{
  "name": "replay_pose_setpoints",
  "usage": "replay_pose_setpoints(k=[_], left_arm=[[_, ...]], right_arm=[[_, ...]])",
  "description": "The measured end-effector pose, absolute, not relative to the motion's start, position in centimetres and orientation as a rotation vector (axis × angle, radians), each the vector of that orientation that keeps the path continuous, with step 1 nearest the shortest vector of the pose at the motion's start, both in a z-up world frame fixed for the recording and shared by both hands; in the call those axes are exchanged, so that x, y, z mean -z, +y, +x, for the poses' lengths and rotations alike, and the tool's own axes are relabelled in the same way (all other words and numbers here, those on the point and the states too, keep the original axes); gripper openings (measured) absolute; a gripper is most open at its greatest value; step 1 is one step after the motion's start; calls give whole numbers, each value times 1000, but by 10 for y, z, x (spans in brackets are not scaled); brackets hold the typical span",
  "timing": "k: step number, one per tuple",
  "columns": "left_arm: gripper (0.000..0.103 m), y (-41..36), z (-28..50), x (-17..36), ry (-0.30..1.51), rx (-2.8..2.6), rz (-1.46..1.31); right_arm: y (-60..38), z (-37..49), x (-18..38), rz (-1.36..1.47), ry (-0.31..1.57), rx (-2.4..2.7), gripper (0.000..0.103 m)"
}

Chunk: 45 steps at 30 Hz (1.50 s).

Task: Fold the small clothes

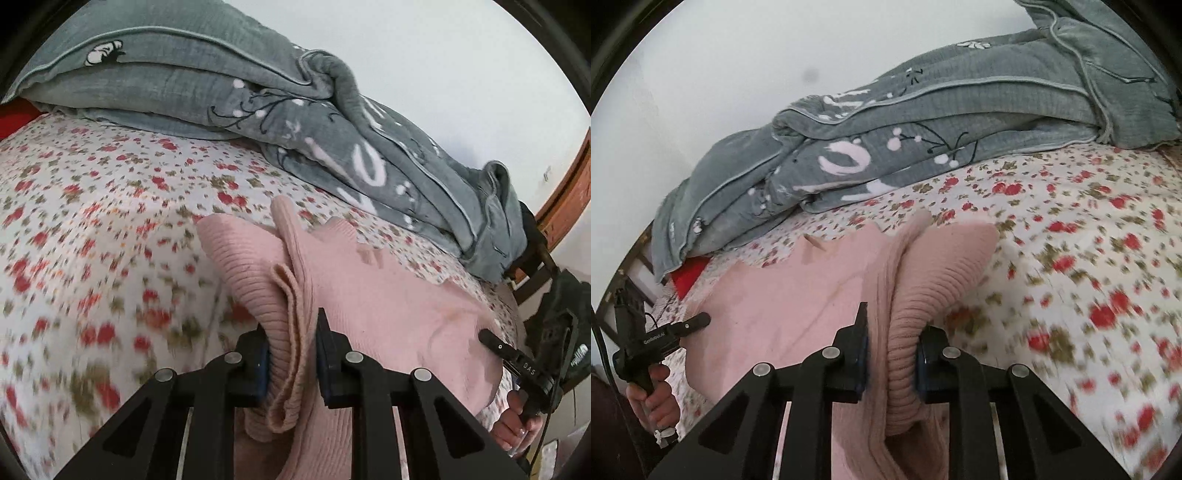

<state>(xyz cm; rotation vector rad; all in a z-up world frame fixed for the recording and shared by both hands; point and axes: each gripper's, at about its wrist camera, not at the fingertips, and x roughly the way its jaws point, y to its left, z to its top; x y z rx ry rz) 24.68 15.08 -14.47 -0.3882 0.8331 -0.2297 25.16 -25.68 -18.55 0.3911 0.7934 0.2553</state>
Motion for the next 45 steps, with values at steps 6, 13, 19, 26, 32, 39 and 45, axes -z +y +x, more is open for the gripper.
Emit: replay_pose_setpoints(k=[6, 13, 19, 26, 32, 39, 45], left_arm=[[20, 131, 188, 133, 830, 242, -333], [21, 128, 132, 150, 841, 226, -317], [31, 131, 132, 175, 872, 167, -302], [51, 138, 125, 184, 864, 196, -302], [58, 134, 127, 200, 869, 223, -369], [59, 136, 129, 202, 878, 228, -414], [59, 140, 129, 202, 889, 260, -427]], right_arm=[[-271, 186, 169, 382, 801, -261, 20], [-289, 114, 178, 386, 810, -251, 20], [-290, 109, 204, 331, 823, -206, 27], [-306, 102, 207, 283, 772, -112, 46], [-291, 71, 174, 300, 648, -153, 46], [-182, 57, 182, 111, 632, -326, 46], [-134, 71, 223, 12, 685, -200, 42]])
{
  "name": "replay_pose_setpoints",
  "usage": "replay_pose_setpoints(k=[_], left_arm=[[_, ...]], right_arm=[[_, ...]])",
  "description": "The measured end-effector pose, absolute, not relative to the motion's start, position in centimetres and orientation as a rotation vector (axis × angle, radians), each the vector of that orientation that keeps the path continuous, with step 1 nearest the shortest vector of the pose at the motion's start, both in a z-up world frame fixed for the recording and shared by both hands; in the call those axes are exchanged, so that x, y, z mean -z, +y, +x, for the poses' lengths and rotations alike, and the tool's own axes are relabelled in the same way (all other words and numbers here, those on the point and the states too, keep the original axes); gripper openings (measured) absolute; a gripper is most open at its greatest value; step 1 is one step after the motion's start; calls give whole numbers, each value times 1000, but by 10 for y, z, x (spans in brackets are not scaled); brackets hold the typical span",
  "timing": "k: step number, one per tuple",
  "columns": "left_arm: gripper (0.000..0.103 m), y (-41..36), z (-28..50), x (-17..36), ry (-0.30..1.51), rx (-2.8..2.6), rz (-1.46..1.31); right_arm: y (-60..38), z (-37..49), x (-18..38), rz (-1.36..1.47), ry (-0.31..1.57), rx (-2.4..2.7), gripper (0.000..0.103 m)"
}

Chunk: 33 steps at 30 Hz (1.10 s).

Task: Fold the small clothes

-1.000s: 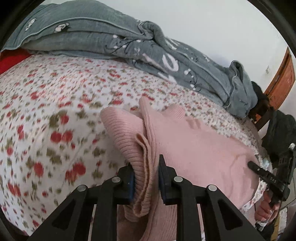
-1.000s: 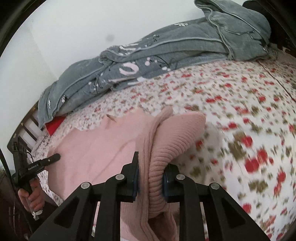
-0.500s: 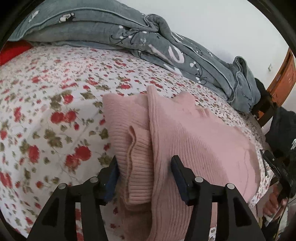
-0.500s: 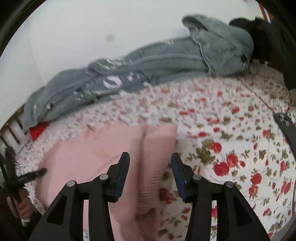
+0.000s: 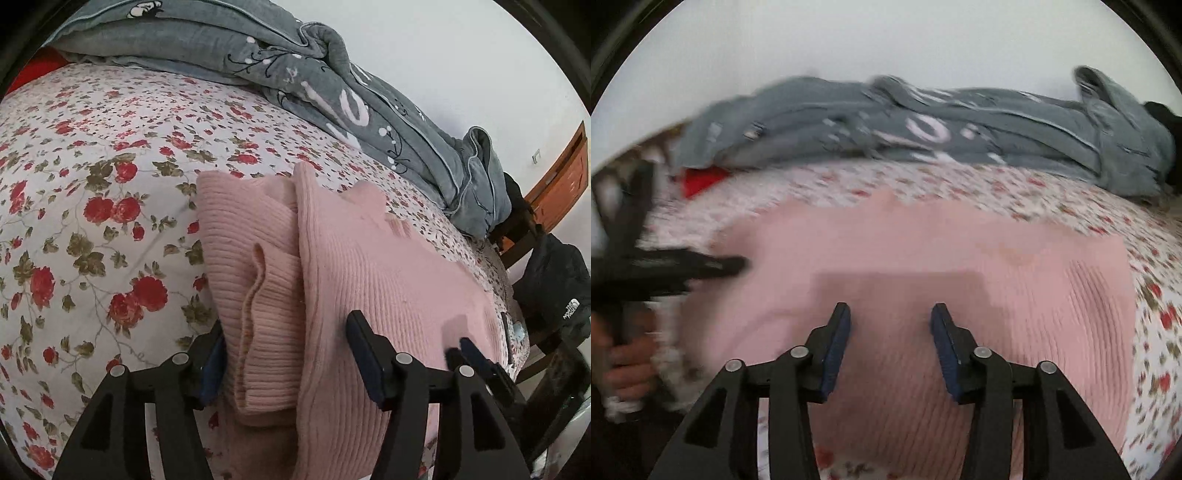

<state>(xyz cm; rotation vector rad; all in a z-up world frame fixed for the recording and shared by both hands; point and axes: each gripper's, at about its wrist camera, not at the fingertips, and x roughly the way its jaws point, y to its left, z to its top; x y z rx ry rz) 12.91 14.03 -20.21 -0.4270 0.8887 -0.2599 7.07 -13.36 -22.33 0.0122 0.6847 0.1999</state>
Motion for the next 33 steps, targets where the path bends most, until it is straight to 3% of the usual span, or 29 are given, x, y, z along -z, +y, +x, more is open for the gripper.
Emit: replay_pose_setpoints(k=[9, 21, 22, 23, 26, 33], left_arm=[[62, 137, 134, 203, 881, 282, -402], [62, 133, 128, 204, 882, 276, -371], [60, 133, 129, 203, 890, 271, -370], [46, 133, 129, 201, 894, 265, -378], [25, 135, 129, 192, 900, 254, -389], [22, 119, 125, 141, 880, 260, -344]], right_arm=[[-125, 93, 227, -24, 709, -93, 42], [-127, 27, 242, -11, 799, -138, 41], [-126, 25, 243, -15, 795, -137, 41], [-126, 24, 244, -14, 798, -136, 41], [-129, 22, 239, 11, 805, -162, 41], [-162, 0, 204, 120, 714, -283, 41]])
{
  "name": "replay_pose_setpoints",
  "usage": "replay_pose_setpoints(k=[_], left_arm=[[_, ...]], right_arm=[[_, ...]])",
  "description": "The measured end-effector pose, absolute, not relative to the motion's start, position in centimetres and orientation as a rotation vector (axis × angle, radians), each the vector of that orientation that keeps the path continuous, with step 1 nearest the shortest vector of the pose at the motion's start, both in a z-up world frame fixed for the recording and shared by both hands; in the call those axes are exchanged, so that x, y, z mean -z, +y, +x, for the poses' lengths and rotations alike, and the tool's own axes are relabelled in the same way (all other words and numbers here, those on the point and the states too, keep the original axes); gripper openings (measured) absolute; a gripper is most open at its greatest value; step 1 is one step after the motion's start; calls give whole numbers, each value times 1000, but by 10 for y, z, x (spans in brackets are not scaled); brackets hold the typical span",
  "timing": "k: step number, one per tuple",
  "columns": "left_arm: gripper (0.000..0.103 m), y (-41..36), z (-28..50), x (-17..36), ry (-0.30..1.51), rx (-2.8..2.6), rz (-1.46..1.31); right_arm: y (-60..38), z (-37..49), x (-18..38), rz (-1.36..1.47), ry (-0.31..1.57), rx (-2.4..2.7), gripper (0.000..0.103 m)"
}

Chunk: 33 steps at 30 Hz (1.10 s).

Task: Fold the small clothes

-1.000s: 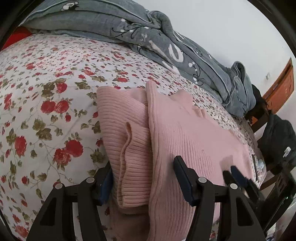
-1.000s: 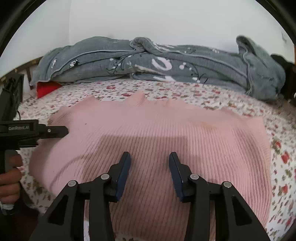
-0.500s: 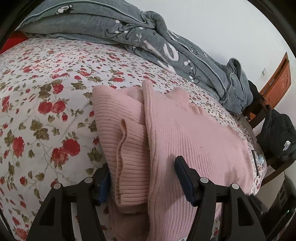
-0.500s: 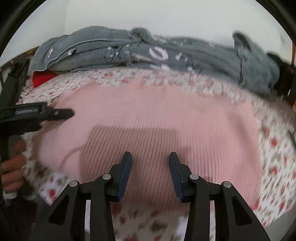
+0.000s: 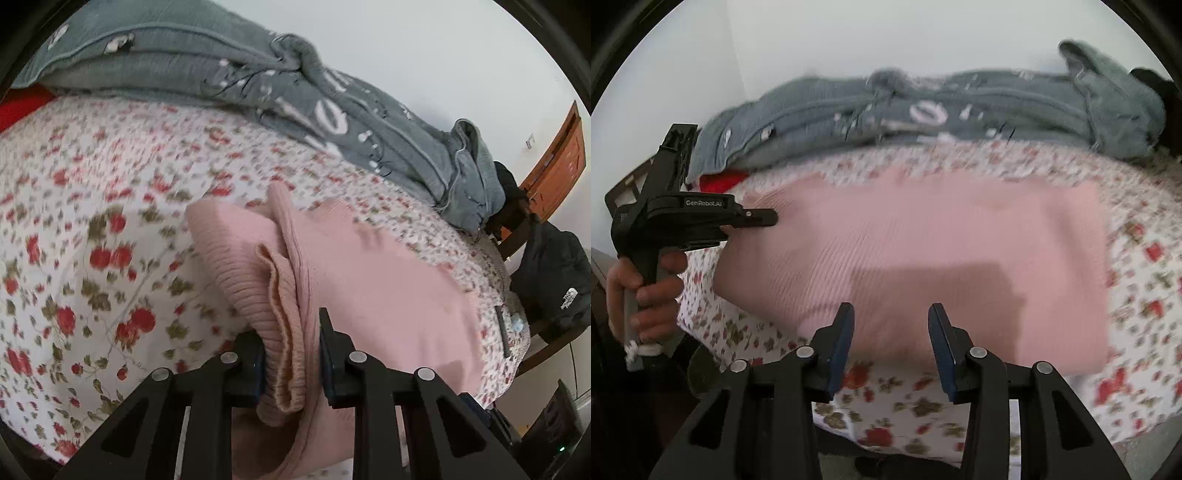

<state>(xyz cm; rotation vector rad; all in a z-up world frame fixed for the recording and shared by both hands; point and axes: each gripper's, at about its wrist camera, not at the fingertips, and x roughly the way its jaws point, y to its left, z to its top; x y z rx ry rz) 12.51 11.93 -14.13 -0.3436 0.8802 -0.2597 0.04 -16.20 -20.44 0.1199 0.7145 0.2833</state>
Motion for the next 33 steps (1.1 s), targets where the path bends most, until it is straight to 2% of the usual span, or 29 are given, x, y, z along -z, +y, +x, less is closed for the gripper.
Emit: replay_pose_setpoints(k=[8, 13, 17, 24, 27, 28, 29, 33], left_arm=[[22, 50, 118, 80, 858, 269, -270], [21, -6, 114, 65, 853, 305, -213], [20, -66, 114, 71, 882, 360, -158], [21, -160, 111, 118, 973, 430, -22], [27, -169, 111, 130, 1023, 496, -6], [32, -166, 112, 129, 1032, 529, -27], [37, -162, 112, 126, 1030, 560, -56], [46, -128, 113, 106, 963, 581, -140]], right_arm=[[-231, -16, 172, 177, 619, -186, 41], [-281, -33, 157, 168, 569, -101, 42], [-318, -50, 155, 182, 560, -56, 41], [-363, -77, 171, 236, 582, -8, 42], [-366, -80, 178, 230, 600, -5, 42], [-366, -79, 180, 229, 606, -7, 42], [-365, -79, 181, 230, 610, -12, 42], [-357, -66, 174, 251, 606, -62, 45]])
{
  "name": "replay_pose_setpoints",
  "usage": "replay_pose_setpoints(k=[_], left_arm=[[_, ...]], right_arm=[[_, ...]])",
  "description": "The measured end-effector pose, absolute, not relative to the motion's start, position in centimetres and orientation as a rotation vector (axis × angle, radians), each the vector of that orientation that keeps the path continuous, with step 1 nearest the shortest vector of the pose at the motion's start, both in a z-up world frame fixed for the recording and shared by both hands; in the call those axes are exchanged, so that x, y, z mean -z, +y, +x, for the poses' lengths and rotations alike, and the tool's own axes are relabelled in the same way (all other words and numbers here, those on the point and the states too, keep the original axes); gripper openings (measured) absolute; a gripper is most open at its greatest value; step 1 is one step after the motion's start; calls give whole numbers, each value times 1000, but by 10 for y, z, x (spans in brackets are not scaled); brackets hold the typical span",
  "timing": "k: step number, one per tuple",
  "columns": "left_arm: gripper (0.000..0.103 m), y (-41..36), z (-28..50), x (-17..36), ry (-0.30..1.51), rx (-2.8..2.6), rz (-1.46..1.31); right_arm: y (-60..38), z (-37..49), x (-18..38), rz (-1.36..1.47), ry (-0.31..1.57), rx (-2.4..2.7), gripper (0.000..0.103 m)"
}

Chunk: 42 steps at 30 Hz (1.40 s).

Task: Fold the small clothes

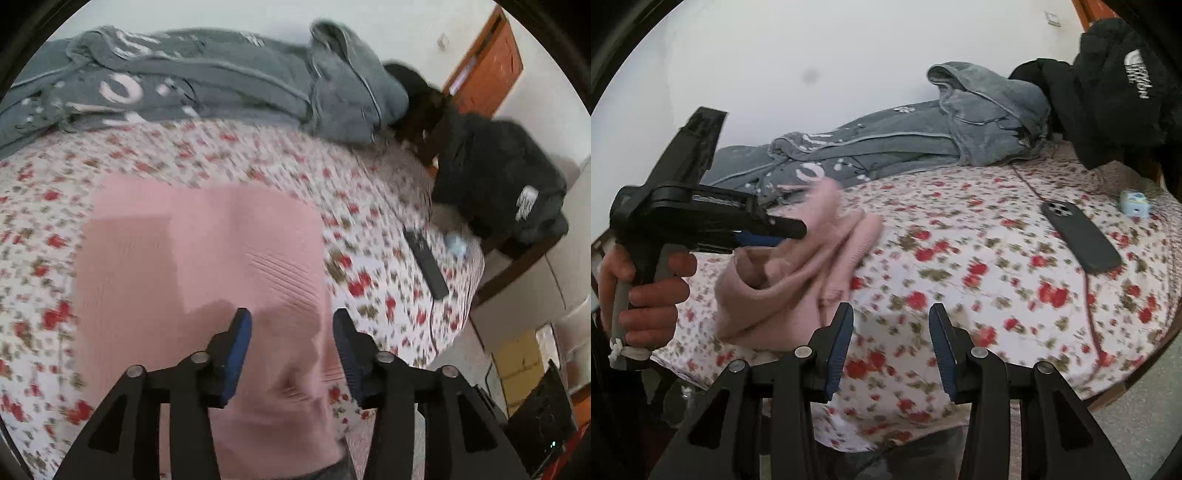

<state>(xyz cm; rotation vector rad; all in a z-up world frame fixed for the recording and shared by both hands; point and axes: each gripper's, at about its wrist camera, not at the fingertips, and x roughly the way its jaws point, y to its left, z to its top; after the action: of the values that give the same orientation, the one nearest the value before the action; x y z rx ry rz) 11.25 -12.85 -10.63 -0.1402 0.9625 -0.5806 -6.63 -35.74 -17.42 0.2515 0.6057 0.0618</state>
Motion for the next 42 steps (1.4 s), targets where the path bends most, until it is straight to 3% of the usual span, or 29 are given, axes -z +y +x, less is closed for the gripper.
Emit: replay_pose_setpoints(k=[8, 14, 16, 17, 18, 21, 25, 28, 30, 32, 36, 42], left_arm=[[53, -38, 114, 103, 869, 427, -166], [53, 7, 109, 127, 886, 372, -138], [53, 14, 108, 134, 887, 356, -132], [53, 17, 108, 137, 889, 353, -137], [53, 21, 108, 140, 894, 357, -148], [53, 24, 109, 147, 903, 375, -169], [54, 21, 107, 154, 911, 408, -181], [54, 13, 105, 157, 923, 421, -170], [58, 9, 99, 157, 918, 439, -154], [63, 8, 91, 158, 907, 453, -141], [64, 3, 77, 163, 920, 492, -150], [66, -19, 45, 169, 908, 544, -53]], right_arm=[[-327, -13, 148, 355, 553, -210, 69], [-310, 52, 162, 463, 651, -128, 70], [-299, 74, 175, 446, 733, -115, 64], [-296, 81, 180, 441, 766, -129, 41], [-291, 86, 186, 431, 796, -152, 26], [-287, 80, 176, 331, 715, -171, 18], [-319, 76, 187, 468, 699, -161, 18], [-312, 83, 207, 402, 778, -154, 25], [-316, 74, 195, 391, 766, -157, 34], [-322, 60, 179, 413, 724, -148, 37], [-320, 28, 149, 401, 642, -196, 54], [-289, -2, 148, 337, 628, -300, 60]])
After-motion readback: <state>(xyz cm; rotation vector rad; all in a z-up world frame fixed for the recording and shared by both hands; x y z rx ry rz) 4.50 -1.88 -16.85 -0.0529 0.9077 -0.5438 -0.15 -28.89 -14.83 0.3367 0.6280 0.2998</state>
